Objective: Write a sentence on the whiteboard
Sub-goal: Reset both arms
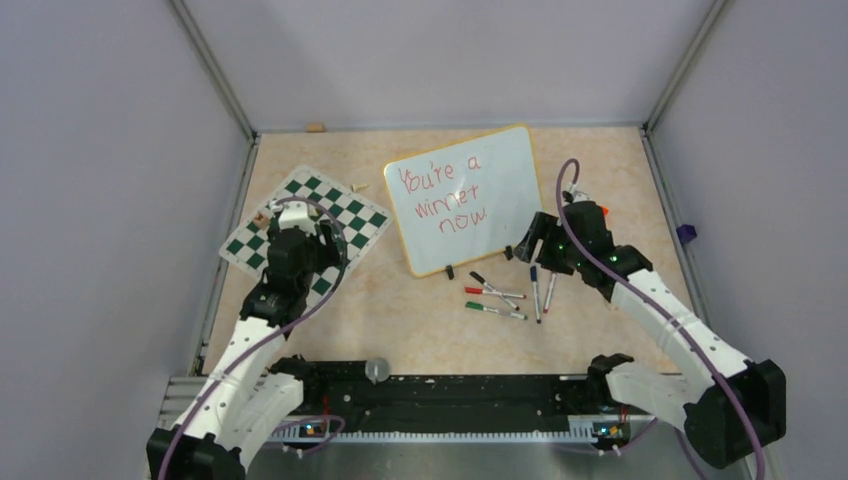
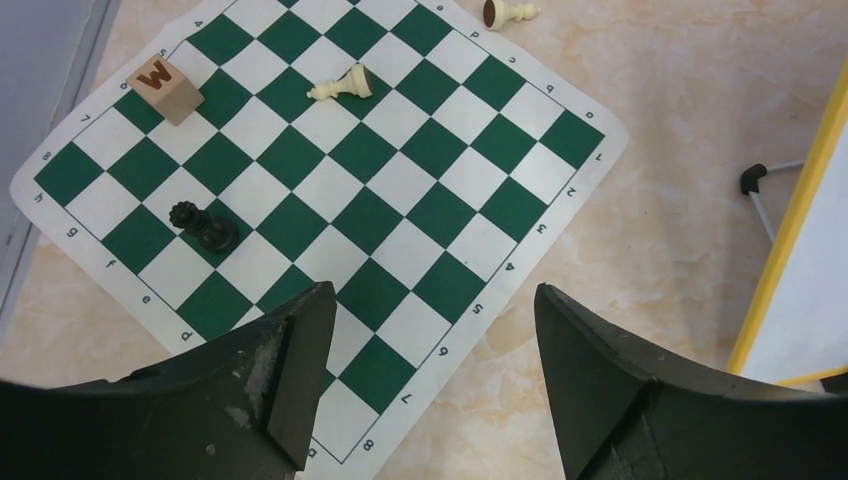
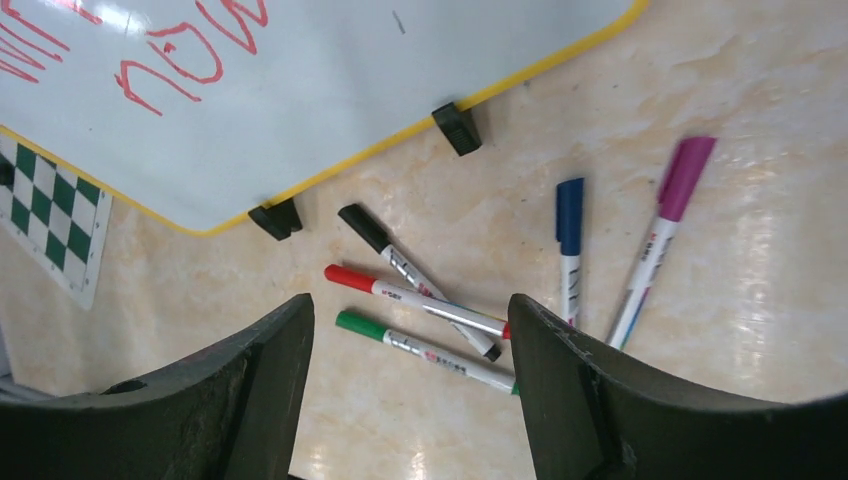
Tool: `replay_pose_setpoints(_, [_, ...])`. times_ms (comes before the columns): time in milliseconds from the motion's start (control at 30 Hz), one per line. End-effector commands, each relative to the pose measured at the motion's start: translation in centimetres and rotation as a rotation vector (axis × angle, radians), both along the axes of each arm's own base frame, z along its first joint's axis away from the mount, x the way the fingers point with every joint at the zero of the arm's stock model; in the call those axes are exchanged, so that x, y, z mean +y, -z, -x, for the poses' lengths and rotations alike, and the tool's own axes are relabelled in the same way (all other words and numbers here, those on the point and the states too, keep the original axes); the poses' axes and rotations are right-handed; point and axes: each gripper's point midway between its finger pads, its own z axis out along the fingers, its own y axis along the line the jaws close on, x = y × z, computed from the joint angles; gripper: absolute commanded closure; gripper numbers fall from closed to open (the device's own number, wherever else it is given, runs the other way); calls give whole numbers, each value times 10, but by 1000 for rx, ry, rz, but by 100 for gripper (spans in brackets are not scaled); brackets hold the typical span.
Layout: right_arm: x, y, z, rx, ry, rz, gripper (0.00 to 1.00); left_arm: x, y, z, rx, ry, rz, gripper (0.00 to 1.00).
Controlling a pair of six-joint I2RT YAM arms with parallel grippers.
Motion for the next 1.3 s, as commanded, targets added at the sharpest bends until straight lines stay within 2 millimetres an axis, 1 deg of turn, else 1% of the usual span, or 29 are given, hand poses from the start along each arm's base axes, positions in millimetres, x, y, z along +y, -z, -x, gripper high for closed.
replay_pose_setpoints(0, [-39,-30,-15,-173,122,138,31,10,-14,-10,-85,-14,-33,22])
replay_pose_setpoints(67, [-51,-33,-21,-225,157,185,31,15,-12,-12,-90,-24,-41,22])
replay_pose_setpoints(133, [-60,-41,-30,-302,180,228,31,19,-11,-15,-93,-31,-54,23])
replay_pose_setpoints(267, [-85,-64,-47,-510,261,328,28,27,-7,-24,-130,-49,-86,23])
replay_pose_setpoints(333, [-98,-66,-51,-599,322,364,28,35,-4,-29,-148,-75,-85,23])
replay_pose_setpoints(400, [-108,-75,-55,-698,377,370,28,40,1,-34,-157,-83,-76,23])
replay_pose_setpoints(433, [-113,-73,-55,-711,392,381,28,42,4,-37,-162,-83,-73,23])
replay_pose_setpoints(533, [-133,-56,-60,-651,477,387,28,51,12,-46,-173,-85,-96,23])
replay_pose_setpoints(567, [-137,-52,-62,-649,481,404,28,52,14,-49,-177,-76,-106,23])
replay_pose_setpoints(633, [-141,-45,-66,-656,446,431,28,53,20,-56,-175,-61,-123,24])
replay_pose_setpoints(667, [-143,-40,-67,-653,435,447,27,57,21,-59,-183,-62,-131,25])
replay_pose_setpoints(800, [-151,-16,-76,-651,429,459,24,69,35,-65,-204,-38,-192,27])
replay_pose_setpoints(833, [-154,-8,-78,-651,430,459,23,71,33,-66,-240,-35,-190,27])
replay_pose_setpoints(933, [-165,11,-85,-661,433,470,20,74,38,-67,-320,-28,-159,27])
replay_pose_setpoints(967, [-165,14,-88,-676,431,465,19,72,40,-71,-324,-14,-152,29])
replay_pose_setpoints(1033, [-165,23,-94,-672,406,489,16,62,50,-81,-237,50,-122,37])
replay_pose_setpoints(1067, [-164,25,-99,-650,394,501,15,57,53,-84,-201,79,-101,39])
replay_pose_setpoints(1100, [-167,22,-102,-672,382,539,15,52,52,-86,-217,111,-102,40])
replay_pose_setpoints(1133, [-173,20,-99,-685,417,553,14,49,47,-87,-248,124,-95,40])
replay_pose_setpoints(1167, [-180,22,-98,-686,441,543,14,47,45,-87,-263,125,-82,38])
replay_pose_setpoints(1200, [-183,24,-97,-692,450,528,13,45,40,-86,-297,121,-55,36])
replay_pose_setpoints(1267, [-180,30,-100,-712,410,501,14,42,47,-77,-368,128,-53,32])
